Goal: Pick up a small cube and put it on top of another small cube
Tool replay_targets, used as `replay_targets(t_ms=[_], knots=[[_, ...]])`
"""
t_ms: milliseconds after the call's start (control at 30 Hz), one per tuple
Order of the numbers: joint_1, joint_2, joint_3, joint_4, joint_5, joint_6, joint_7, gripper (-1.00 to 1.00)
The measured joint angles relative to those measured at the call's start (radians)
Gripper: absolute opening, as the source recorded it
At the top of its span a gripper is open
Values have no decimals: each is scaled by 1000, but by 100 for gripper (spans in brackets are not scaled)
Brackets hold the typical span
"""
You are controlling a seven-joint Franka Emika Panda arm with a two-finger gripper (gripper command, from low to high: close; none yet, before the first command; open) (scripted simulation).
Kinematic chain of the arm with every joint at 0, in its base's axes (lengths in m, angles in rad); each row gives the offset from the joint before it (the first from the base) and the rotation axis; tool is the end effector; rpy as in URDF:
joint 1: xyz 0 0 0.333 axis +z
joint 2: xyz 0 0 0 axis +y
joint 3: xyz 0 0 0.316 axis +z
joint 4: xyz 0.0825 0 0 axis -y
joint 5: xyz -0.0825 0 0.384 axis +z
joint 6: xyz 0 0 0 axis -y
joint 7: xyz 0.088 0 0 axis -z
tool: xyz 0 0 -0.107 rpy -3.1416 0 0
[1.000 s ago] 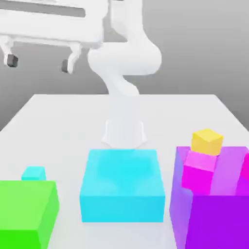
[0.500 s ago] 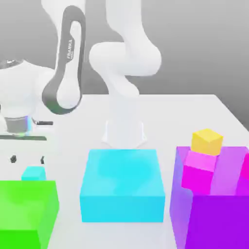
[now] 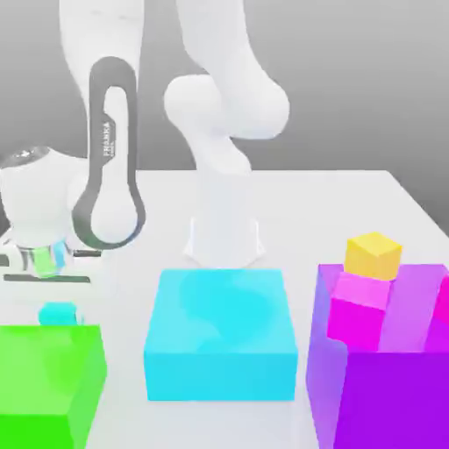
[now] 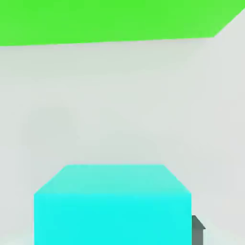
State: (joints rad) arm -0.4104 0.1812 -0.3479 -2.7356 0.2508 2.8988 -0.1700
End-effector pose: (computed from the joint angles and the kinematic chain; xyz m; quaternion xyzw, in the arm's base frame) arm 0.2676 -0.2850 0.1694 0.9158 -0.4017 -0.0003 0.0008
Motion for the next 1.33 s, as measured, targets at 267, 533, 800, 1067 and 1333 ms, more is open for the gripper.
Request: replay_targets(t_ms=[267,533,800,1067,1333], knots=[[163,-158,29,146,-242,-251,245,-100],[472,-171,192,424,-257,-545,500,-100],[680,-182,393,679,-262,-819,740,-100],[805,-120,451,690,-252,-792,860,100],[802,-141,452,733,-255,-856,864,100]])
